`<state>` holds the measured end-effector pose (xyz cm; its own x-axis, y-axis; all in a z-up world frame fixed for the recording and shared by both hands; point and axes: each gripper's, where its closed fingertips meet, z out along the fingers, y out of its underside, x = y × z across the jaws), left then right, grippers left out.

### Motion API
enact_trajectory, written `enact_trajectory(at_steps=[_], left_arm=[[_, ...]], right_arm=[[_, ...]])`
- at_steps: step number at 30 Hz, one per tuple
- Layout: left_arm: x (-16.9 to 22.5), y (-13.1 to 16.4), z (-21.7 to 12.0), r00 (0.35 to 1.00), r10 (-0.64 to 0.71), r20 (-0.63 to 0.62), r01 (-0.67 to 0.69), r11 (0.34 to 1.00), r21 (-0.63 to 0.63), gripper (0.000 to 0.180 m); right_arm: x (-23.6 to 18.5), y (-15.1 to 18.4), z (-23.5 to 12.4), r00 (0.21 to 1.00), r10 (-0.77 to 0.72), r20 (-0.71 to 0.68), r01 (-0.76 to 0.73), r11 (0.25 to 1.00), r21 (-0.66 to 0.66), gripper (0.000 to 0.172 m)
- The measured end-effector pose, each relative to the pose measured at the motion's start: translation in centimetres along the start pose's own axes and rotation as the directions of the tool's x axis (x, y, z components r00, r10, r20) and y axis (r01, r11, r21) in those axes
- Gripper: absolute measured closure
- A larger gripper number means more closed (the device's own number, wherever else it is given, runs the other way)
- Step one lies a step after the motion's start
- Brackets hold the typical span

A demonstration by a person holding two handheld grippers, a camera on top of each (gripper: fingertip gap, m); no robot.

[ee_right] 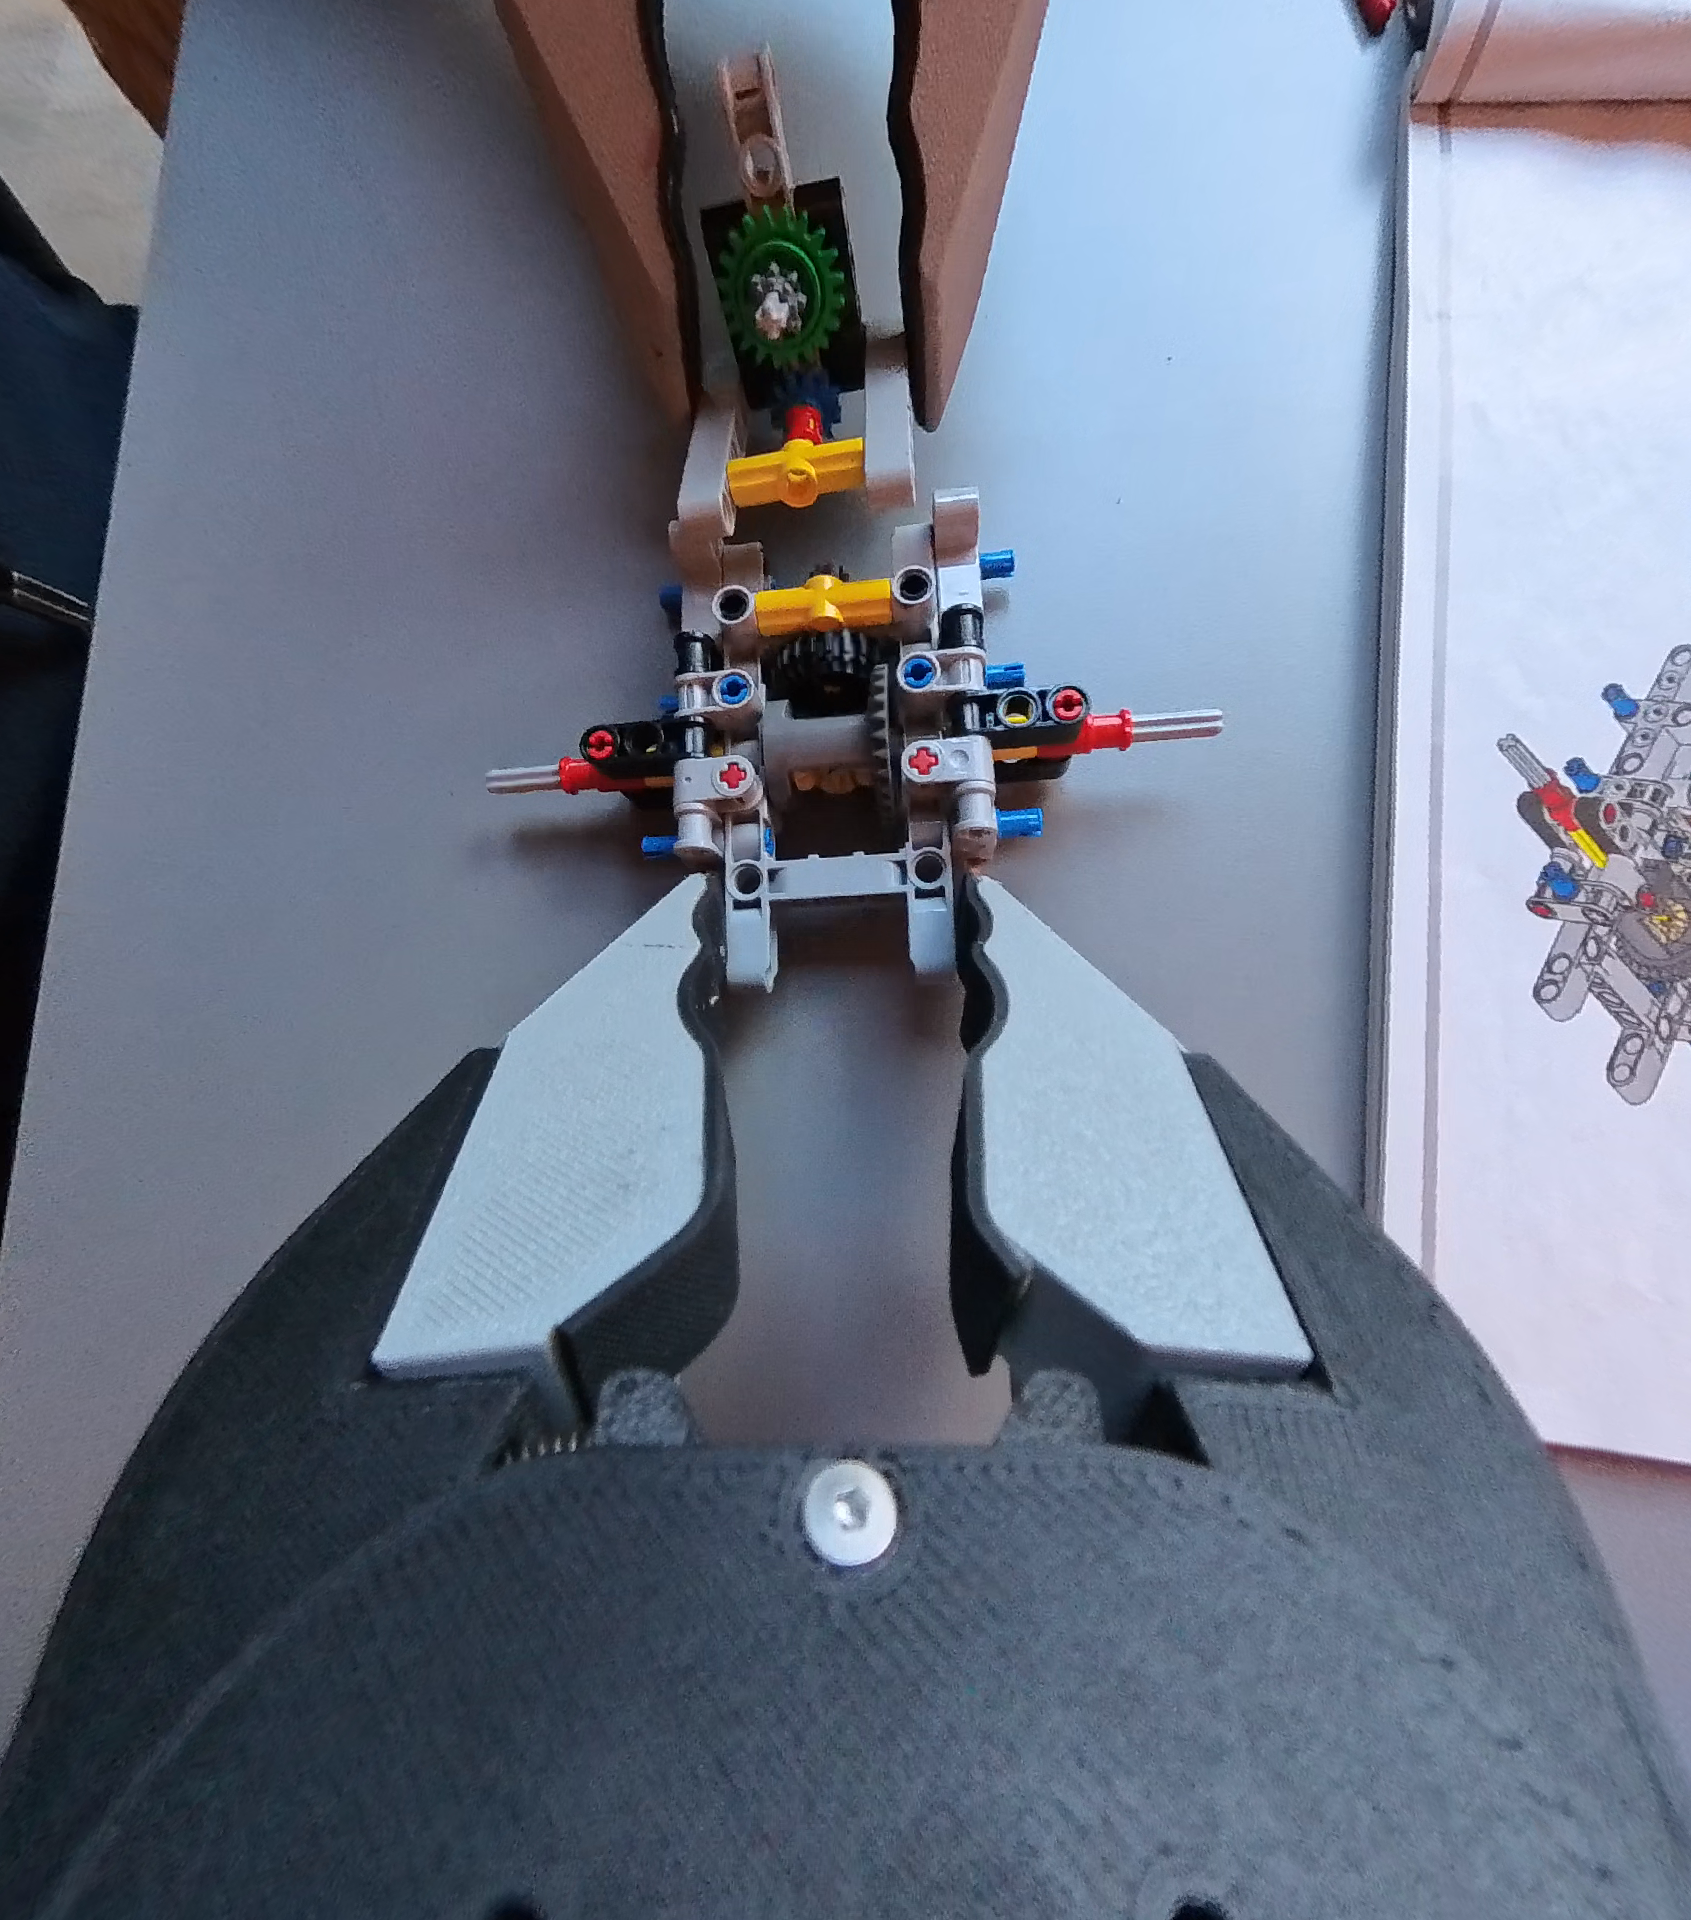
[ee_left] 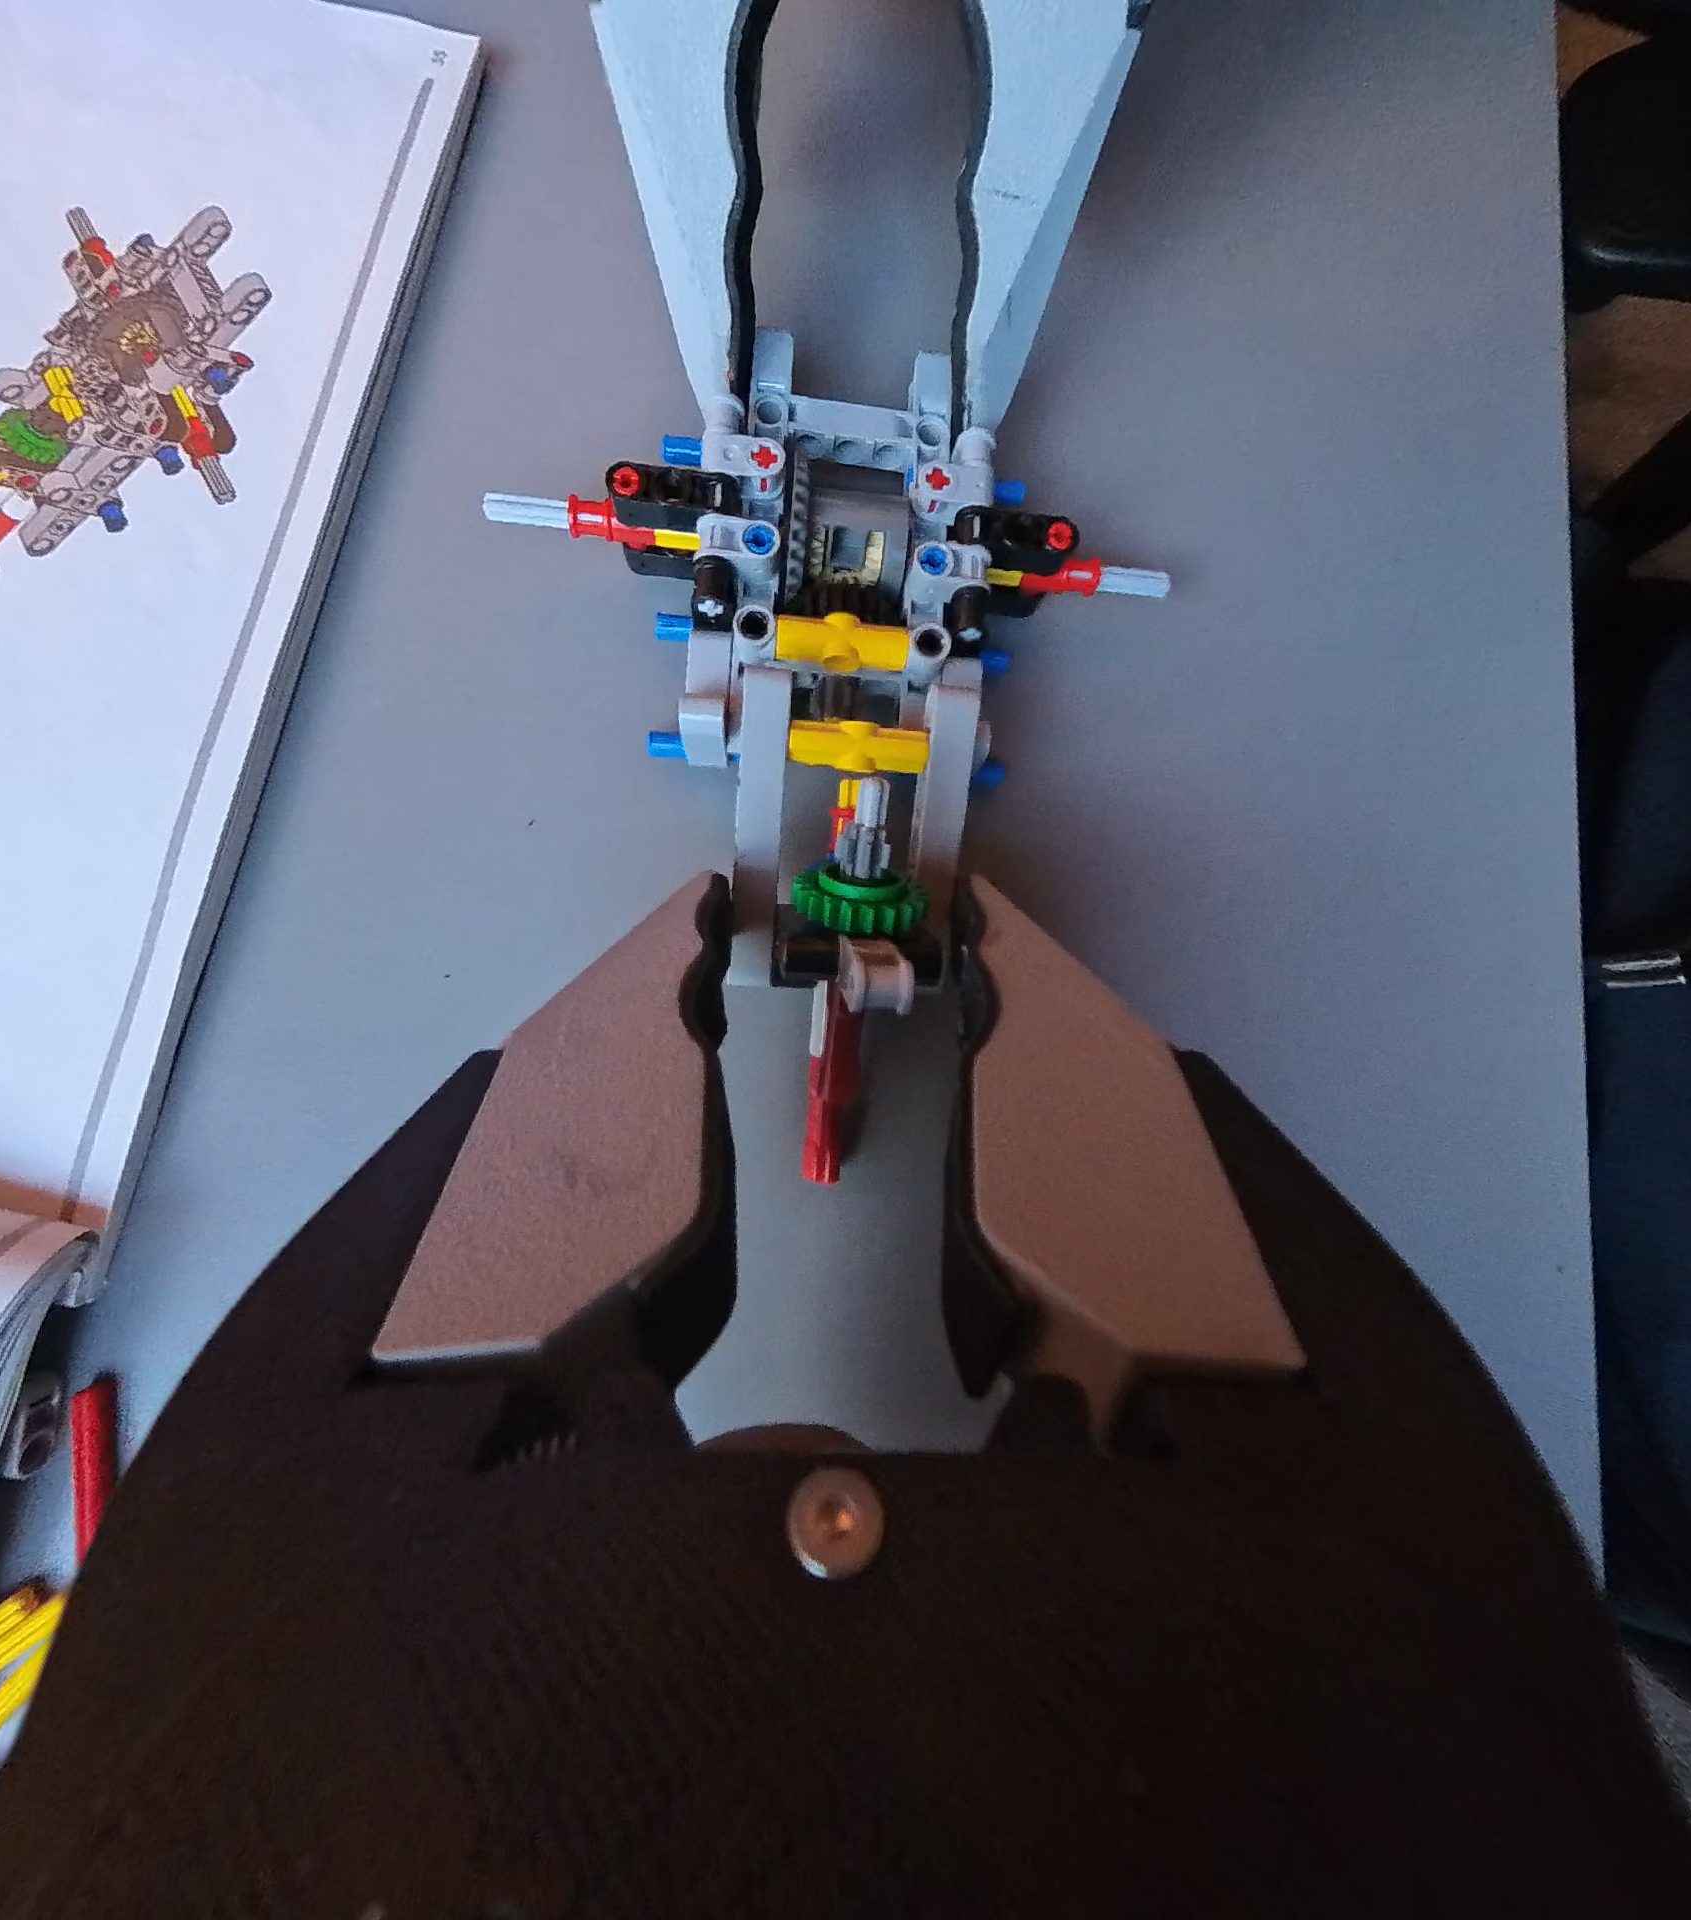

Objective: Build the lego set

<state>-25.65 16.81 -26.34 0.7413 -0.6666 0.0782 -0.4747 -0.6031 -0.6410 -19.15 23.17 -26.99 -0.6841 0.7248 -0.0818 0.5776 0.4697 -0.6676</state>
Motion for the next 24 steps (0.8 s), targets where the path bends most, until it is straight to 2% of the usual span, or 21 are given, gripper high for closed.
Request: enact_trajectory(at_steps=[4,7,9,11,14,19,24], left_arm=[[-0.1,0.1,0.0,1.000,-0.002,0.000,0.002,1.000,0.007,0.141],[-0.2,0.2,0.0,1.000,-0.005,0.001,0.005,1.000,0.006,0.141],[-0.2,0.2,0.0,1.000,-0.007,0.001,0.007,1.000,0.004,0.141],[-0.2,0.1,0.1,1.000,-0.006,0.001,0.006,1.000,0.002,0.141],[-0.1,0.0,0.1,1.000,-0.009,0.000,0.009,1.000,0.000,0.141],[0.0,-0.2,0.1,1.000,-0.015,-0.010,0.015,1.000,0.007,0.141],[0.2,-1.1,-0.4,1.000,0.000,-0.019,0.001,0.998,0.069,0.141]], right_arm=[[0.9,-0.5,-1.5,0.997,-0.021,-0.074,0.024,0.999,0.036,0.129],[1.0,-2.9,-3.4,0.995,-0.014,-0.101,0.033,0.983,0.182,0.129],[0.3,-5.4,-4.1,0.998,-0.011,-0.069,0.032,0.953,0.303,0.128],[-0.4,-7.3,-3.8,0.999,-0.010,-0.049,0.026,0.934,0.355,0.127],[-1.1,-8.1,-1.4,0.995,-0.057,-0.083,0.080,0.952,0.295,0.123],[-0.5,-5.9,2.5,0.979,-0.122,-0.164,0.139,0.986,0.095,0.129],[-0.8,-5.4,2.4,0.990,-0.096,-0.107,0.107,0.989,0.101,0.133]])
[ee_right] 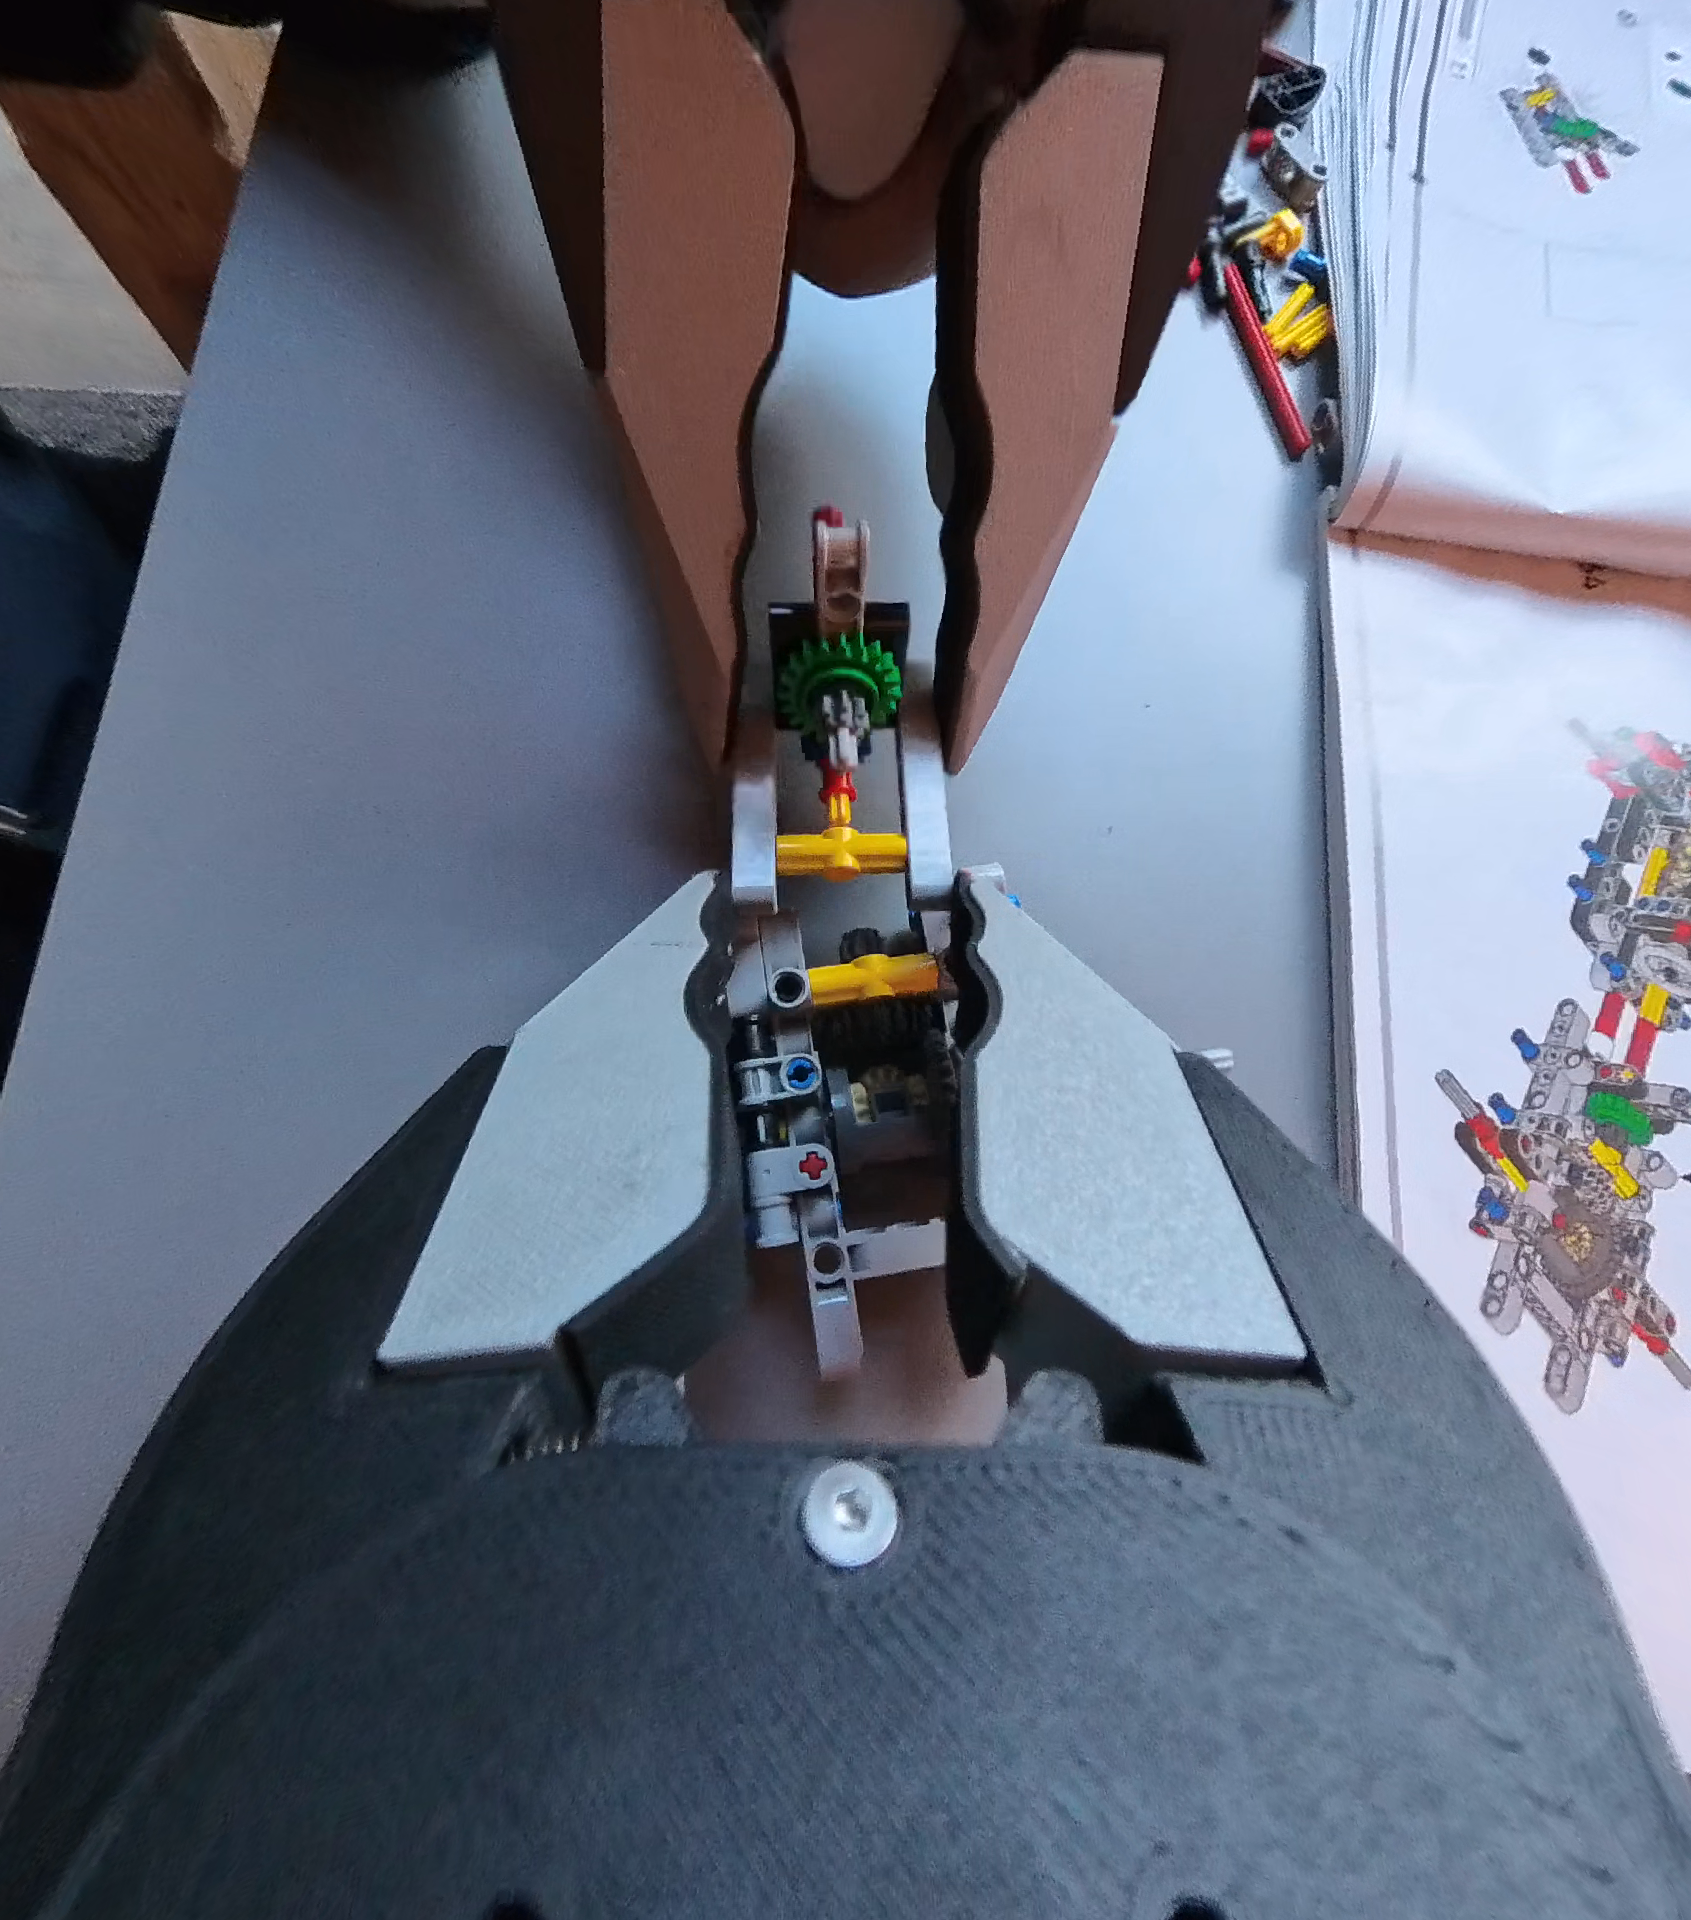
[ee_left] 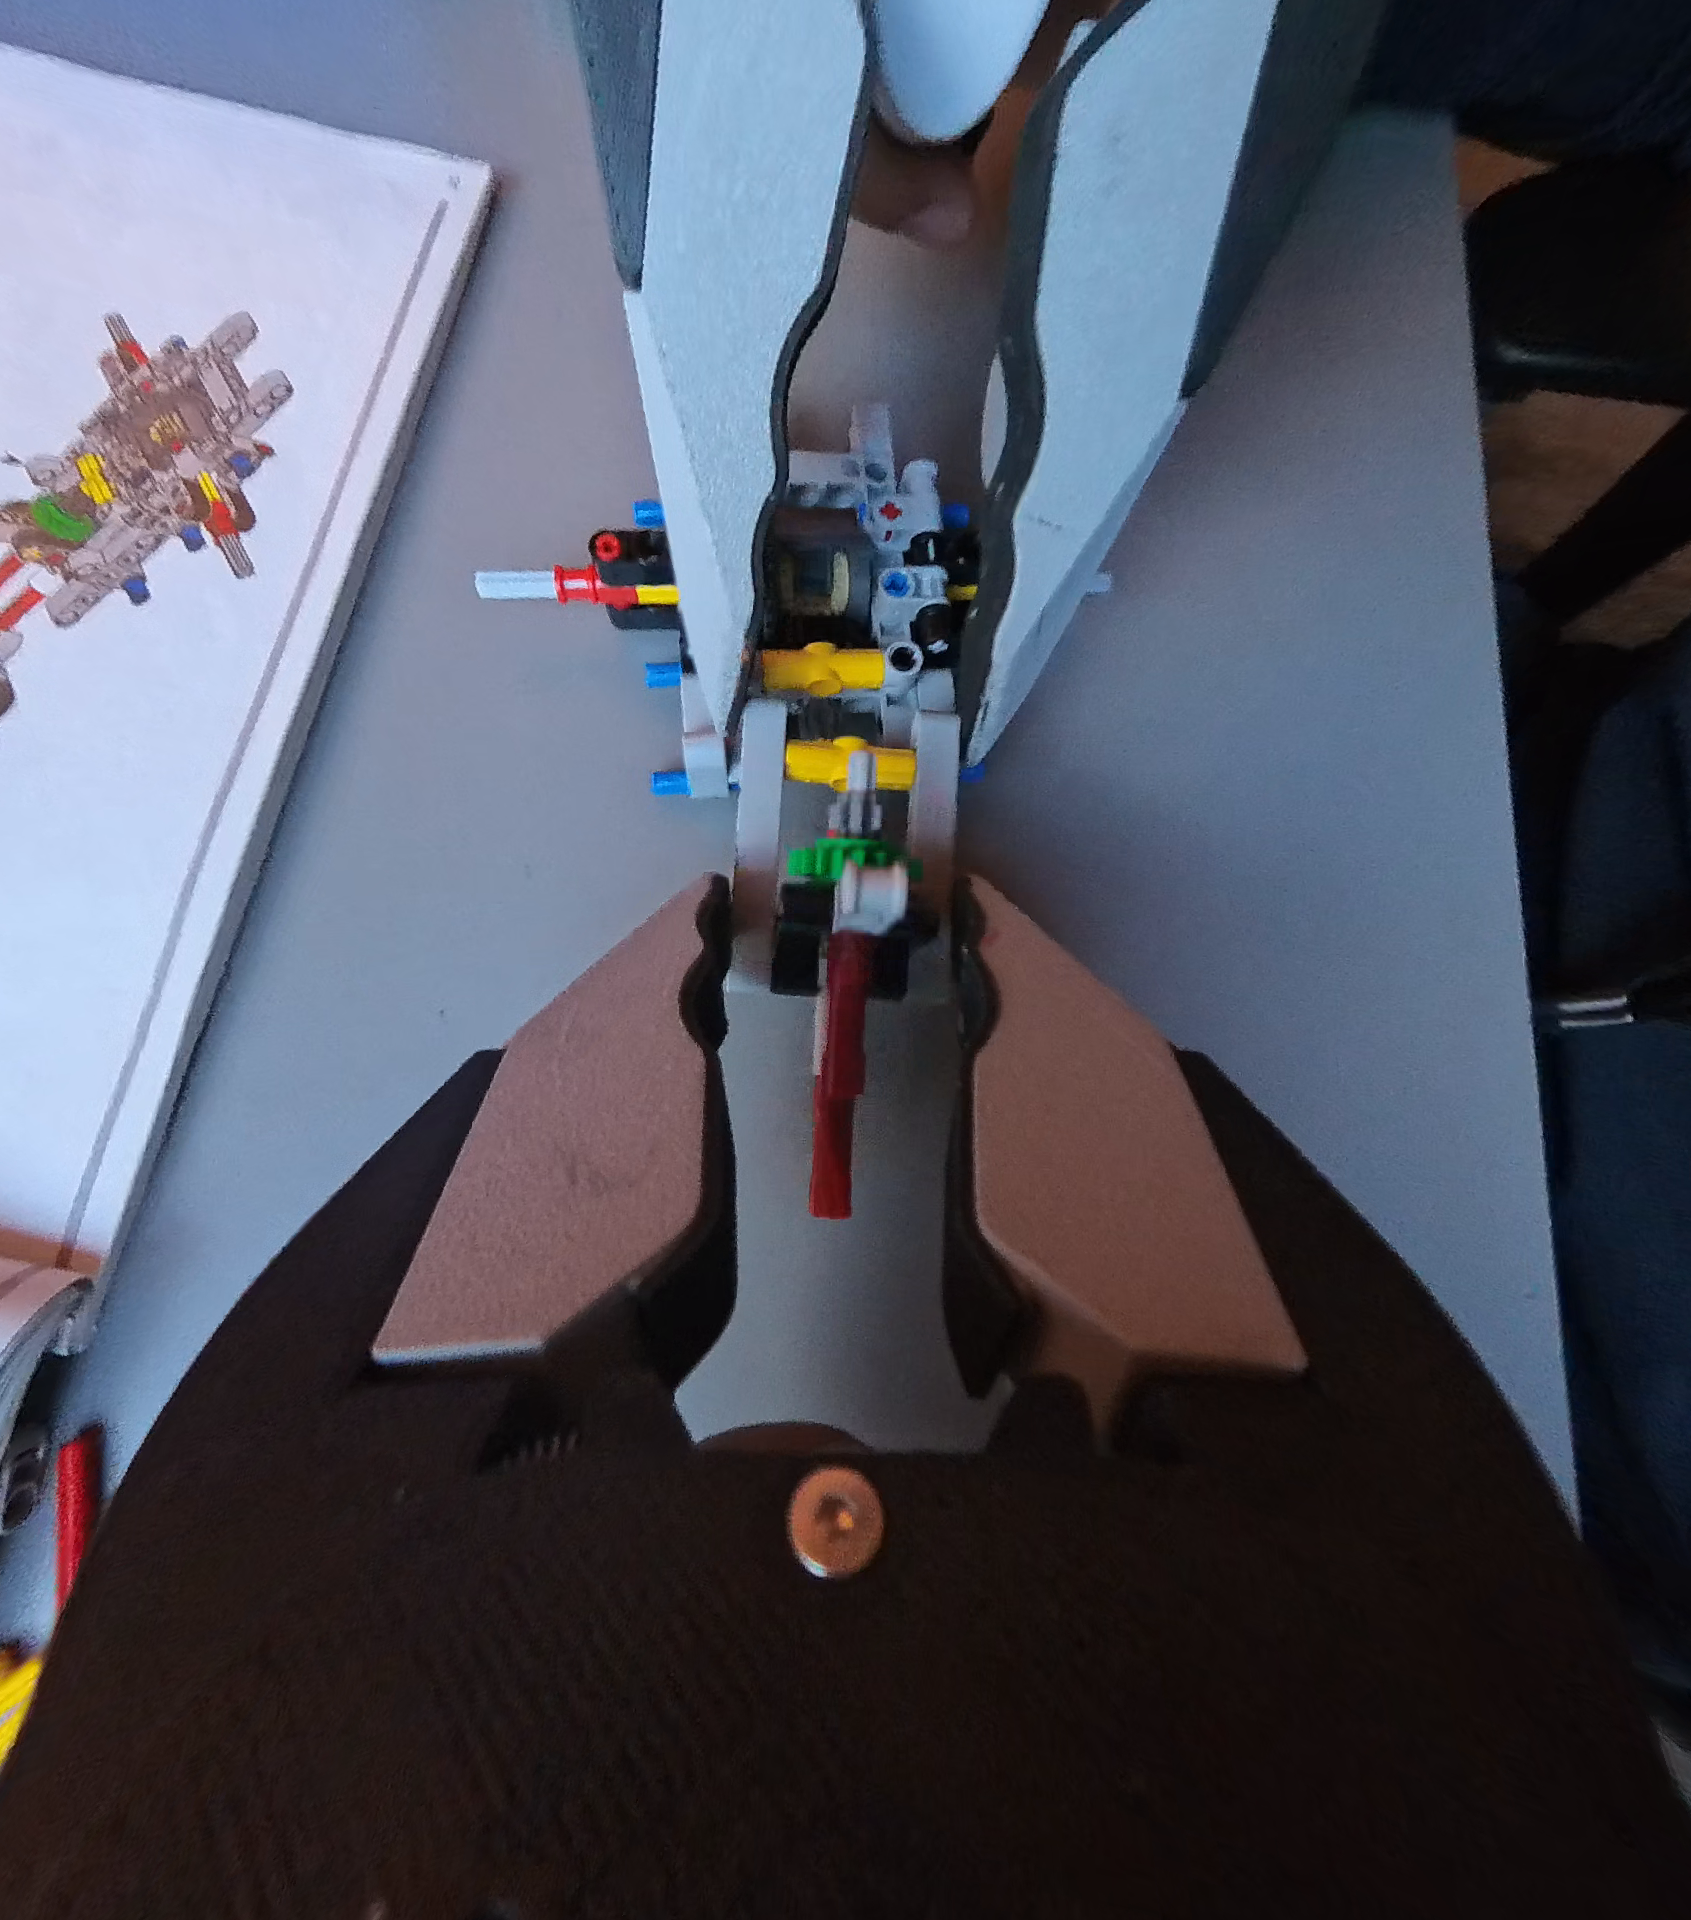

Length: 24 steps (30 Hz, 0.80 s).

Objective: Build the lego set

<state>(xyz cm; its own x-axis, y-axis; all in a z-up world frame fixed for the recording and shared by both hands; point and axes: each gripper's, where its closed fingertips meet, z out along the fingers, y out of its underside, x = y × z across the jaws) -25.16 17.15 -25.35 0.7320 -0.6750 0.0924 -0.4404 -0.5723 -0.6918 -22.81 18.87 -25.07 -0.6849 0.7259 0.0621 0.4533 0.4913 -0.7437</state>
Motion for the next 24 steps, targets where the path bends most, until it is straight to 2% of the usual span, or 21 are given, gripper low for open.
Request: enact_trajectory(at_steps=[4,24], left_arm=[[0.0,-1.6,-0.8,1.000,0.005,-0.009,-0.004,0.994,0.109,0.142],[-0.7,-0.8,-0.5,0.999,-0.017,0.028,0.014,0.991,0.133,0.142]], right_arm=[[0.1,0.2,-0.2,1.000,0.002,0.000,-0.002,1.000,-0.003,0.133],[0.7,0.0,-1.5,1.000,0.023,0.001,-0.023,0.998,0.059,0.136]])
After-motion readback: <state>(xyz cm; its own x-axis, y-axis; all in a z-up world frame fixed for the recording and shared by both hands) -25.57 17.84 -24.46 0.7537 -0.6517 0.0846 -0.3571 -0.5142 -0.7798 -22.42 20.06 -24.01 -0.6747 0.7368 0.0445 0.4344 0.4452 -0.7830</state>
